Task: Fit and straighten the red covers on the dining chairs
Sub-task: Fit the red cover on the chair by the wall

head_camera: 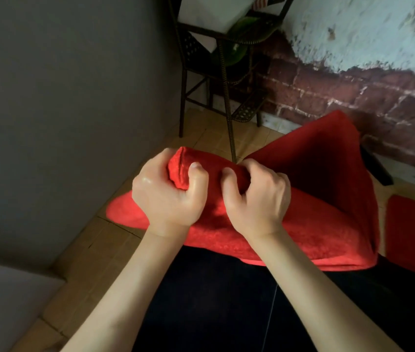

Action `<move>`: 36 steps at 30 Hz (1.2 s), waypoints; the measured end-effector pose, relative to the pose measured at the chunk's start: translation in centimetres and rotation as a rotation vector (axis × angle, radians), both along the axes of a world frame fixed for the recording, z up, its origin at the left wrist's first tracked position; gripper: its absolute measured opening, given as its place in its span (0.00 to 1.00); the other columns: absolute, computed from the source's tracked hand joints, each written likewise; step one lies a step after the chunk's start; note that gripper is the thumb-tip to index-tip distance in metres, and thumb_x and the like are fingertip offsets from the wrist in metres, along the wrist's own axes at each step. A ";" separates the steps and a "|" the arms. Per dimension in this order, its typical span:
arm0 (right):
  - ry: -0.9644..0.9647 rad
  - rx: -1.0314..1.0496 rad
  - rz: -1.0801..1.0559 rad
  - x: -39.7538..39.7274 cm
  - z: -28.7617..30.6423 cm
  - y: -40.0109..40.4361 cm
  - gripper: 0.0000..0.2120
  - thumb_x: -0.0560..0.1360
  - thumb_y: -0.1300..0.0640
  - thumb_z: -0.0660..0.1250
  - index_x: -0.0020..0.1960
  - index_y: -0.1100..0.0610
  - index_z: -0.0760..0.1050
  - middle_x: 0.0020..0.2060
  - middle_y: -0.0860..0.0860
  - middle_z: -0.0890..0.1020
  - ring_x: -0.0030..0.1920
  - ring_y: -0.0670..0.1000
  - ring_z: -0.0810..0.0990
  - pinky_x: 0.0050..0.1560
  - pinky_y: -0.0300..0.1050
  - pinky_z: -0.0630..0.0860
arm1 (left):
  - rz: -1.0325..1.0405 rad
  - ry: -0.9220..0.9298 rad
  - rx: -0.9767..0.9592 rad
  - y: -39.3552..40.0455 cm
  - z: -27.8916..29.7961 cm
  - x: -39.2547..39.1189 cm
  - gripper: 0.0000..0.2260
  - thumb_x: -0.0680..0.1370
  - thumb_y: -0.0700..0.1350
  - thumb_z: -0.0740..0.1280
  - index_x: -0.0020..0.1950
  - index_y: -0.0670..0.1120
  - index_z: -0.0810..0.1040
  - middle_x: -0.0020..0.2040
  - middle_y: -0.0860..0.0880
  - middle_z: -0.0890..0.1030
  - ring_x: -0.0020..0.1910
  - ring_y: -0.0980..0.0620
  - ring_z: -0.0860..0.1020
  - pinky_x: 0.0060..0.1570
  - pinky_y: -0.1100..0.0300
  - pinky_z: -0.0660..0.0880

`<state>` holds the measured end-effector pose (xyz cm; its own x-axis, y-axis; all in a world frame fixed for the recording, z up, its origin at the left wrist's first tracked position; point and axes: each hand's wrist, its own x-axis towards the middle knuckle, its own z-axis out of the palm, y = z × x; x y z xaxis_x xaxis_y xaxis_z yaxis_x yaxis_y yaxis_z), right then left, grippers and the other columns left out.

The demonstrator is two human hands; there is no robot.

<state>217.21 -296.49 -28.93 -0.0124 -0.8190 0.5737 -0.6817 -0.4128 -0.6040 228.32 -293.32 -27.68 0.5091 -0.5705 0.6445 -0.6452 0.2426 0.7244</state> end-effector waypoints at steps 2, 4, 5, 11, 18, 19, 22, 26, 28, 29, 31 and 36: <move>-0.013 0.006 0.026 -1.6 0.3 0.8 0.24 0.71 0.42 0.56 0.38 0.60 0.80 0.31 0.53 0.82 0.33 0.57 0.79 0.42 0.46 0.65 | 0.024 -0.001 0.006 0.8 0.3 -1.7 0.12 0.68 0.50 0.60 0.31 0.59 0.56 0.24 0.59 0.58 0.23 0.58 0.60 0.30 0.63 0.58; -0.021 0.016 0.048 -3.1 0.8 1.3 0.24 0.71 0.42 0.56 0.38 0.60 0.80 0.31 0.52 0.82 0.33 0.57 0.80 0.42 0.46 0.65 | 0.058 -0.008 0.015 1.5 0.9 -3.5 0.11 0.68 0.51 0.59 0.31 0.58 0.56 0.26 0.59 0.58 0.24 0.59 0.59 0.31 0.62 0.59; -0.024 0.022 0.056 -3.8 1.1 1.5 0.23 0.71 0.42 0.56 0.37 0.60 0.79 0.31 0.53 0.82 0.33 0.58 0.79 0.41 0.46 0.64 | 0.071 -0.007 0.024 1.7 1.3 -4.3 0.11 0.68 0.51 0.59 0.32 0.58 0.57 0.26 0.60 0.59 0.25 0.59 0.59 0.32 0.61 0.59; -0.061 0.033 0.054 -8.0 2.4 1.7 0.22 0.70 0.44 0.57 0.37 0.61 0.79 0.30 0.55 0.81 0.32 0.60 0.79 0.41 0.47 0.67 | 0.087 -0.091 0.026 1.9 3.4 -8.5 0.12 0.67 0.51 0.60 0.33 0.60 0.55 0.27 0.62 0.57 0.27 0.63 0.59 0.31 0.63 0.57; -0.108 0.036 0.062 -12.0 4.1 1.6 0.21 0.70 0.45 0.57 0.37 0.61 0.78 0.29 0.54 0.80 0.32 0.59 0.78 0.41 0.45 0.62 | 0.072 -0.142 0.017 1.8 5.1 -12.4 0.08 0.68 0.51 0.60 0.34 0.52 0.60 0.28 0.63 0.59 0.28 0.53 0.61 0.34 0.62 0.59; -0.119 0.032 0.064 -12.6 4.3 1.6 0.21 0.70 0.45 0.57 0.37 0.61 0.78 0.29 0.54 0.80 0.32 0.59 0.78 0.41 0.45 0.63 | 0.076 -0.151 0.014 1.8 5.4 -13.1 0.08 0.68 0.51 0.60 0.34 0.52 0.60 0.28 0.63 0.58 0.28 0.53 0.61 0.34 0.62 0.59; -0.154 0.030 0.070 -15.1 4.8 1.4 0.21 0.70 0.45 0.57 0.38 0.61 0.79 0.30 0.53 0.80 0.32 0.59 0.78 0.41 0.46 0.64 | 0.087 -0.185 0.007 1.6 6.2 -15.7 0.09 0.67 0.50 0.60 0.35 0.53 0.59 0.28 0.63 0.57 0.28 0.53 0.59 0.32 0.64 0.57; -0.210 0.024 0.101 -18.8 5.4 1.3 0.21 0.70 0.44 0.56 0.38 0.60 0.78 0.30 0.53 0.80 0.33 0.58 0.78 0.42 0.49 0.68 | 0.090 -0.220 -0.018 1.5 7.1 -19.6 0.11 0.67 0.50 0.60 0.34 0.58 0.56 0.28 0.62 0.57 0.28 0.61 0.59 0.31 0.66 0.56; -0.237 0.038 0.103 -20.9 5.7 1.4 0.22 0.70 0.43 0.55 0.38 0.60 0.78 0.30 0.53 0.81 0.34 0.58 0.79 0.43 0.50 0.69 | 0.088 -0.243 -0.003 1.6 7.9 -21.7 0.12 0.67 0.51 0.60 0.33 0.59 0.55 0.27 0.62 0.57 0.28 0.61 0.59 0.31 0.66 0.56; -0.250 0.038 0.110 -21.9 5.9 1.5 0.23 0.70 0.43 0.55 0.38 0.61 0.78 0.31 0.53 0.81 0.34 0.59 0.79 0.43 0.50 0.70 | 0.096 -0.254 -0.004 1.7 8.2 -22.7 0.11 0.67 0.51 0.60 0.33 0.58 0.55 0.27 0.62 0.57 0.27 0.61 0.59 0.31 0.66 0.56; -0.271 0.047 0.139 -23.6 6.3 1.6 0.24 0.70 0.42 0.55 0.39 0.61 0.79 0.32 0.54 0.82 0.35 0.59 0.79 0.43 0.51 0.71 | 0.118 -0.269 -0.009 1.9 8.7 -24.6 0.10 0.67 0.51 0.59 0.34 0.55 0.57 0.27 0.63 0.57 0.28 0.56 0.59 0.31 0.66 0.56; -0.299 0.075 0.148 -27.3 7.0 1.8 0.25 0.70 0.43 0.54 0.41 0.62 0.79 0.34 0.54 0.82 0.38 0.60 0.80 0.43 0.52 0.70 | 0.152 -0.284 0.068 2.2 9.9 -28.5 0.08 0.67 0.53 0.59 0.34 0.49 0.66 0.29 0.60 0.63 0.31 0.53 0.66 0.34 0.62 0.60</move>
